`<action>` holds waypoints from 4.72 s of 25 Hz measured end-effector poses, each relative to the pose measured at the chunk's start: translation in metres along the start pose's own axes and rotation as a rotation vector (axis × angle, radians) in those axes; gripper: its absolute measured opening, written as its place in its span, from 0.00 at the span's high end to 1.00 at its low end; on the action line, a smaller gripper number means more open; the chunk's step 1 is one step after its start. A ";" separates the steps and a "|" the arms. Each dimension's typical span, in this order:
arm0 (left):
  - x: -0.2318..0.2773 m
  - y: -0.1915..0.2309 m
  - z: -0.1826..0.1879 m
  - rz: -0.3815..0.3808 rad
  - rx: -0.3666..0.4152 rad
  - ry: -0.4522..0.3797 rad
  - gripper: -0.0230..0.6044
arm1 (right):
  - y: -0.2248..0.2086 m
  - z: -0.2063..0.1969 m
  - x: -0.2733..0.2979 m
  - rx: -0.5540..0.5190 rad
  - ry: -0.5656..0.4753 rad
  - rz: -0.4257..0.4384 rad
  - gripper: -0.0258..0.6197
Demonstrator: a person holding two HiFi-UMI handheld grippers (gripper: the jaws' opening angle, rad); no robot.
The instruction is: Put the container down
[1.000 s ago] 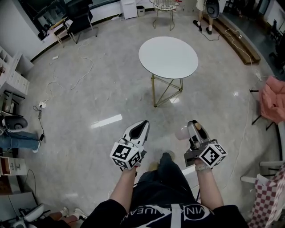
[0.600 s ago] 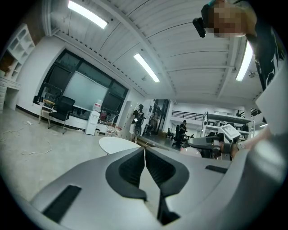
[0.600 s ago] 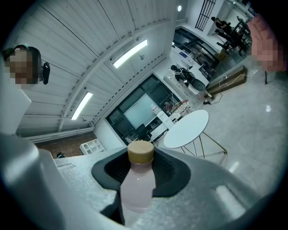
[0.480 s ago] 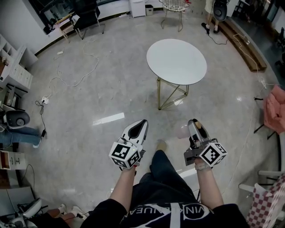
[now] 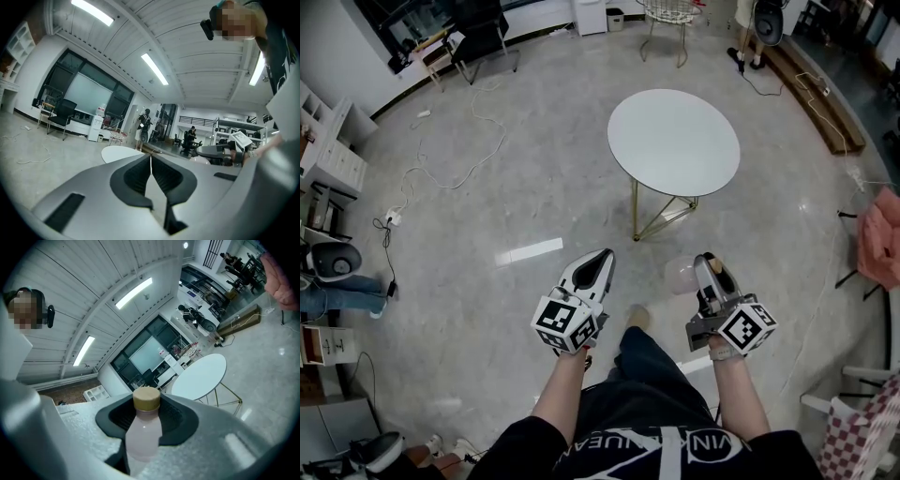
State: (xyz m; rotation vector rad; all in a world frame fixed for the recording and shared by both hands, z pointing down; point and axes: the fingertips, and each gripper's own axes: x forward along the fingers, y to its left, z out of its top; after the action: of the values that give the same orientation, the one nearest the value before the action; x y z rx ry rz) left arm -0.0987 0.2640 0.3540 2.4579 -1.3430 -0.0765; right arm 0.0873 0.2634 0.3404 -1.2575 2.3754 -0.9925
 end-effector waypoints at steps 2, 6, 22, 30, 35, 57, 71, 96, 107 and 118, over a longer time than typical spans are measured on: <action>0.012 0.003 0.004 -0.008 0.002 0.004 0.94 | -0.005 0.006 0.008 -0.002 0.001 -0.003 0.76; 0.029 0.010 0.006 -0.015 -0.002 0.013 0.94 | -0.015 0.014 0.019 0.004 0.002 -0.012 0.76; 0.102 0.045 0.017 -0.001 -0.016 0.020 0.94 | -0.058 0.045 0.088 -0.010 0.047 0.009 0.76; 0.111 0.056 0.019 0.002 -0.015 0.029 0.94 | -0.064 0.048 0.100 -0.010 0.054 0.002 0.76; 0.115 0.055 0.022 0.005 -0.013 0.024 0.94 | -0.070 0.052 0.101 -0.010 0.056 -0.003 0.76; 0.178 0.082 0.006 -0.028 -0.050 0.066 0.94 | -0.118 0.069 0.140 0.010 0.059 -0.061 0.76; 0.251 0.112 0.015 -0.081 -0.056 0.121 0.94 | -0.151 0.092 0.198 0.029 0.071 -0.082 0.76; 0.357 0.157 -0.002 -0.209 -0.089 0.236 0.94 | -0.216 0.107 0.269 0.058 0.060 -0.193 0.76; 0.367 0.162 -0.019 -0.209 -0.115 0.267 0.94 | -0.236 0.105 0.292 0.052 0.072 -0.197 0.76; 0.386 0.164 -0.027 -0.186 -0.120 0.280 0.94 | -0.250 0.100 0.312 0.024 0.140 -0.169 0.76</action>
State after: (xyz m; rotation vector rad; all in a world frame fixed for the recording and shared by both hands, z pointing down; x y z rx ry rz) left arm -0.0125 -0.1294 0.4754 2.3801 -0.9640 0.1345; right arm 0.1123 -0.1299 0.4615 -1.4435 2.3822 -1.1916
